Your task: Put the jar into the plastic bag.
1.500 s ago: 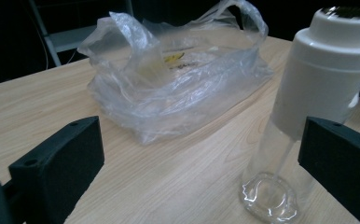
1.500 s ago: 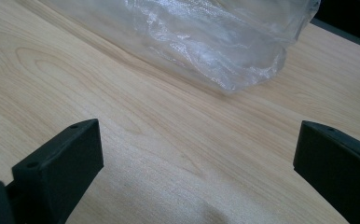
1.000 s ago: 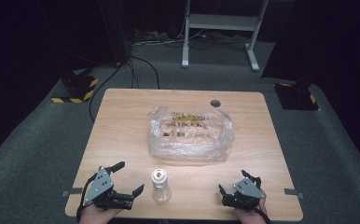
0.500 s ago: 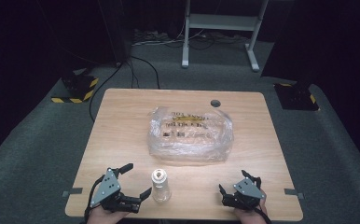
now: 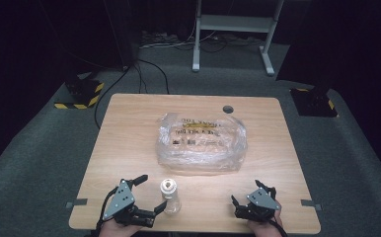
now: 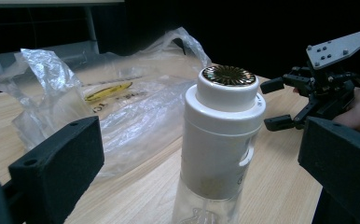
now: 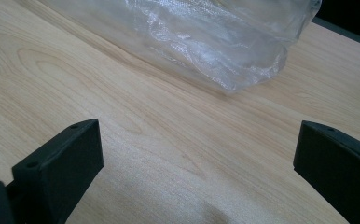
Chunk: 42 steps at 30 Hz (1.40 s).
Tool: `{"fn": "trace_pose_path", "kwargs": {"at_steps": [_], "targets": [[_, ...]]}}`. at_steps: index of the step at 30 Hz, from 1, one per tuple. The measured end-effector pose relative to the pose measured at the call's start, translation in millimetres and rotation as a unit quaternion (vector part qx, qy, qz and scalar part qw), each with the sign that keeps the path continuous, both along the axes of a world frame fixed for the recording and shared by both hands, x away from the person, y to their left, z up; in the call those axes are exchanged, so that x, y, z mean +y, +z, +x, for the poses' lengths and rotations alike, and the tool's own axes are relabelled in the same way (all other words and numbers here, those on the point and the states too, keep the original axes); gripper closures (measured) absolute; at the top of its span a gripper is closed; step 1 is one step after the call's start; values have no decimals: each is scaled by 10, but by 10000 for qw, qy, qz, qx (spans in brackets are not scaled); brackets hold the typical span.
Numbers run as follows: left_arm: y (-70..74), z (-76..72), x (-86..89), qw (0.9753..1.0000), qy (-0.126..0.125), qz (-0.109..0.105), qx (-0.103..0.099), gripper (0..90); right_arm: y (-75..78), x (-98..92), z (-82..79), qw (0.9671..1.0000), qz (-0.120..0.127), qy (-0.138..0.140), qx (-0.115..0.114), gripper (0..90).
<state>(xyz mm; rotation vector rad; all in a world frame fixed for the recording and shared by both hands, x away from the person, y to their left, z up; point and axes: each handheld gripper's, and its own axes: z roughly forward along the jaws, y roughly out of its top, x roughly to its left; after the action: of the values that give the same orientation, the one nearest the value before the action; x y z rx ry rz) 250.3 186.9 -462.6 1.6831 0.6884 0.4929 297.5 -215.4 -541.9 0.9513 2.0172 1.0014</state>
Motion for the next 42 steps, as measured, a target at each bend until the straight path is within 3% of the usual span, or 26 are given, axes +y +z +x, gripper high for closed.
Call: {"fn": "trace_pose_path", "kwargs": {"at_steps": [7,8,22,31,42], "targets": [[-30,25,-50,10000,-36,-4,-18,7,-1,4,7,10000,-16,12,38,10],[-30,31,-42,9999,-68,89,-32,7,-1,6,9,10000,-33,22,52,10],[-104,79,-170,9998,-181,34,-13,66,-4,17,7,10000,-87,15,39,10],[-160,113,-245,9998,-118,90,112,202,-4,16,4,10000,-83,22,23,10],[-203,111,-256,9998,-2,182,10,330,-3,12,1,10000,-55,31,16,10]]}}
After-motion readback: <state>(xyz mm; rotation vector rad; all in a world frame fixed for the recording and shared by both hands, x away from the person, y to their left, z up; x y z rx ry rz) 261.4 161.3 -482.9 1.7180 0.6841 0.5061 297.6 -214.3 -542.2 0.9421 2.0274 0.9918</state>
